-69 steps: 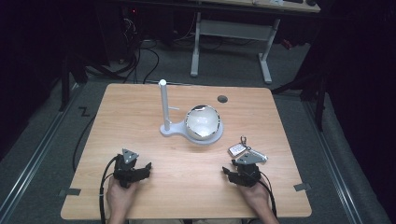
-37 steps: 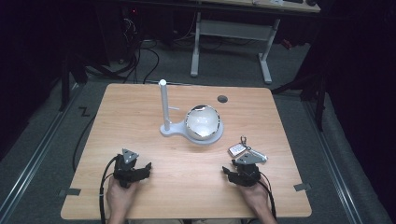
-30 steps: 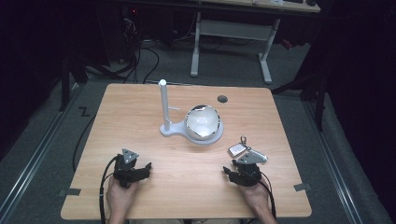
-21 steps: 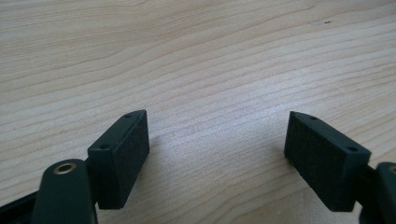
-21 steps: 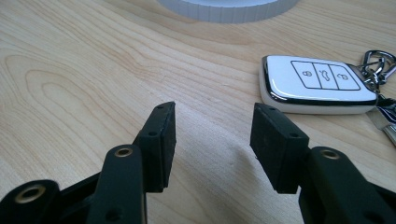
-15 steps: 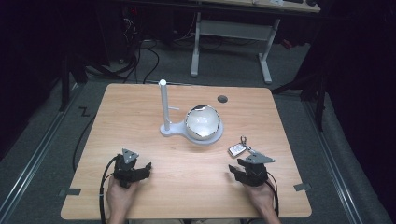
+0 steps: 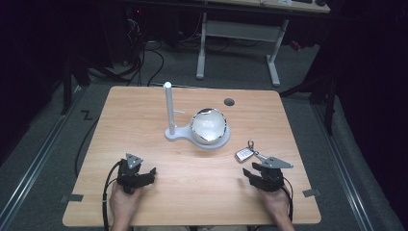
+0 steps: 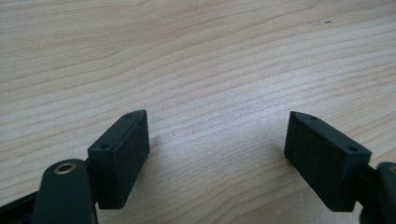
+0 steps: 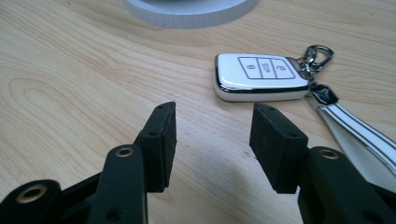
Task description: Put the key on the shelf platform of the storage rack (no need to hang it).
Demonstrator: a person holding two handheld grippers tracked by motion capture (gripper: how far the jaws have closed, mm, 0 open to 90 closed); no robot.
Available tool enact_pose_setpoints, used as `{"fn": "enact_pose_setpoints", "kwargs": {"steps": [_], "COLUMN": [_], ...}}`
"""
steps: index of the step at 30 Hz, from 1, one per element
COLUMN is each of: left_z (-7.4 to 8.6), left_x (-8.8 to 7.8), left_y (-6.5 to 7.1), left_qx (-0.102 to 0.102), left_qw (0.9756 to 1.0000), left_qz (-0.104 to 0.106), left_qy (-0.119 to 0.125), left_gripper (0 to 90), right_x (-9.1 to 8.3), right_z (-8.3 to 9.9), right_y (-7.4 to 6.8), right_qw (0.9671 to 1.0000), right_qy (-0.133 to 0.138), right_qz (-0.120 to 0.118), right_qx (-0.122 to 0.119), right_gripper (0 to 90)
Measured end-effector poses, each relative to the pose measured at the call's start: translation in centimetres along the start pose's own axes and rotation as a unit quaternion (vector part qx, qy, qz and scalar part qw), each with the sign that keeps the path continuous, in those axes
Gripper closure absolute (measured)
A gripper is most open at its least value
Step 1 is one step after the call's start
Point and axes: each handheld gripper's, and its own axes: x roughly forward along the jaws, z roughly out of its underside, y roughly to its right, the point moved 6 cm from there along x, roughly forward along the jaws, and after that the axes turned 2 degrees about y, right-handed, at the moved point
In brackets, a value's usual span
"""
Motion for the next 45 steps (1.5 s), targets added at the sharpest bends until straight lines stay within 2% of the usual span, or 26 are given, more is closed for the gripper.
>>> {"fn": "enact_pose_setpoints", "kwargs": {"steps": [5, 13, 26, 37, 45], "left_z": [0.0, 0.0, 0.0, 0.0, 0.0], "left_x": [0.0, 0.0, 0.0, 0.0, 0.0], "left_y": [0.0, 0.0, 0.0, 0.0, 0.0], "left_qx": [0.0, 0.0, 0.0, 0.0, 0.0], "left_qw": [1.0, 1.0, 1.0, 1.0, 1.0], "left_qz": [0.0, 0.0, 0.001, 0.0, 0.0], "left_qy": [0.0, 0.0, 0.0, 0.0, 0.0], "left_gripper": [22.3, 22.3, 22.3, 22.3, 22.3], "right_x": [-0.7, -1.3, -1.7, -1.3, 0.1], "right_z": [-0.2, -0.6, -1.1, -1.6, -1.0], "right_y": [1.1, 2.6, 4.8, 7.3, 8.0], "right_qw": [0.9999, 0.9995, 0.9984, 0.997, 0.9964], "right_qy": [0.006, 0.01, 0.015, 0.005, -0.021], "right_qz": [0.011, 0.028, 0.043, 0.063, 0.061], "right_qx": [0.008, 0.008, 0.031, 0.045, 0.055], "right_gripper": [51.8, 51.9, 52.3, 51.0, 49.7]}}
